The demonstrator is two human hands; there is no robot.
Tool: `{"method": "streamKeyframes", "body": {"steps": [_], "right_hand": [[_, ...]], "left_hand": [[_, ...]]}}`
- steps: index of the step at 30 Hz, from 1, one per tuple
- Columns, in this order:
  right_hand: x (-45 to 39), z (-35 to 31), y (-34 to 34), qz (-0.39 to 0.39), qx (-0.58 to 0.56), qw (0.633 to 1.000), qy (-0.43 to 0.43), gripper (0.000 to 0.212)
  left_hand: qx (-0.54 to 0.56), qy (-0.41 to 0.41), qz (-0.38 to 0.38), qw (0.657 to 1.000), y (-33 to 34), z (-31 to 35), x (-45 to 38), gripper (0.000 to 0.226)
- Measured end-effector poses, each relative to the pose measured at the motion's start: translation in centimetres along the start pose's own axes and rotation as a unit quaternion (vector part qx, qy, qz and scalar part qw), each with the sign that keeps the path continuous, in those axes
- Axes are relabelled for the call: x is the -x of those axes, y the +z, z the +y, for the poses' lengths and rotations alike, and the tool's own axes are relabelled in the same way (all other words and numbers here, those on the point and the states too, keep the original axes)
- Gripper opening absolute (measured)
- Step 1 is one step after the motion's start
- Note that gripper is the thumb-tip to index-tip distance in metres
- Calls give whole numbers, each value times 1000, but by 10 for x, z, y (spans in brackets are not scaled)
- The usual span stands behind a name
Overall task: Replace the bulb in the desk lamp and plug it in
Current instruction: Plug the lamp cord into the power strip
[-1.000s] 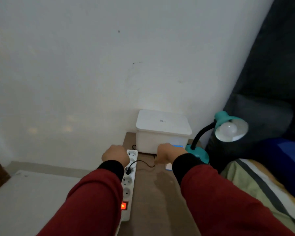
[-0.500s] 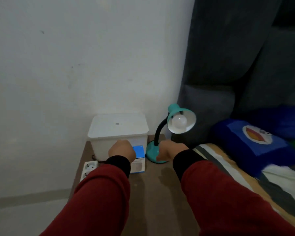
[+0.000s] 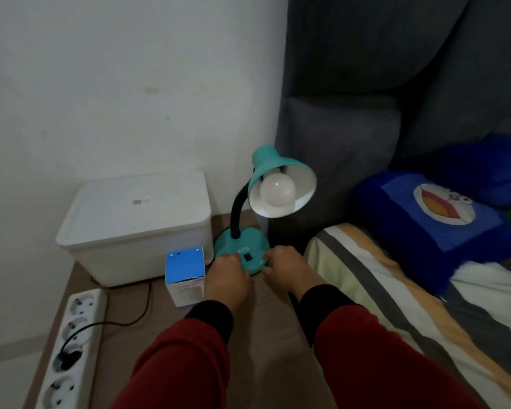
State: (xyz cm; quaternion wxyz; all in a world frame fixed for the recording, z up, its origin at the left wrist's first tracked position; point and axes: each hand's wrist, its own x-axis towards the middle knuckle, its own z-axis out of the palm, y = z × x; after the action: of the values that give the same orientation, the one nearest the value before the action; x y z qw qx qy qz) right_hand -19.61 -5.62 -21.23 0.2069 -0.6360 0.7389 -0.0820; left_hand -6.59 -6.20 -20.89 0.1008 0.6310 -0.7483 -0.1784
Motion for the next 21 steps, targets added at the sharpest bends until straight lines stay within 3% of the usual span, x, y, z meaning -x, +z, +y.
{"method": "streamKeyframes", "body": {"steps": [6,10,21], "right_hand": [[-13,10,54,154,-89,982,-69,39],[-18,16,85,276,-114,948,-110,32],[-25,23,102,333,-101,927,-138,36]], "left_hand": [[66,53,87,993,57,-26,-4,39],[77,97,169,978,81,-41,-7,36],[145,101,201,963,93,-49,-10,34]]}}
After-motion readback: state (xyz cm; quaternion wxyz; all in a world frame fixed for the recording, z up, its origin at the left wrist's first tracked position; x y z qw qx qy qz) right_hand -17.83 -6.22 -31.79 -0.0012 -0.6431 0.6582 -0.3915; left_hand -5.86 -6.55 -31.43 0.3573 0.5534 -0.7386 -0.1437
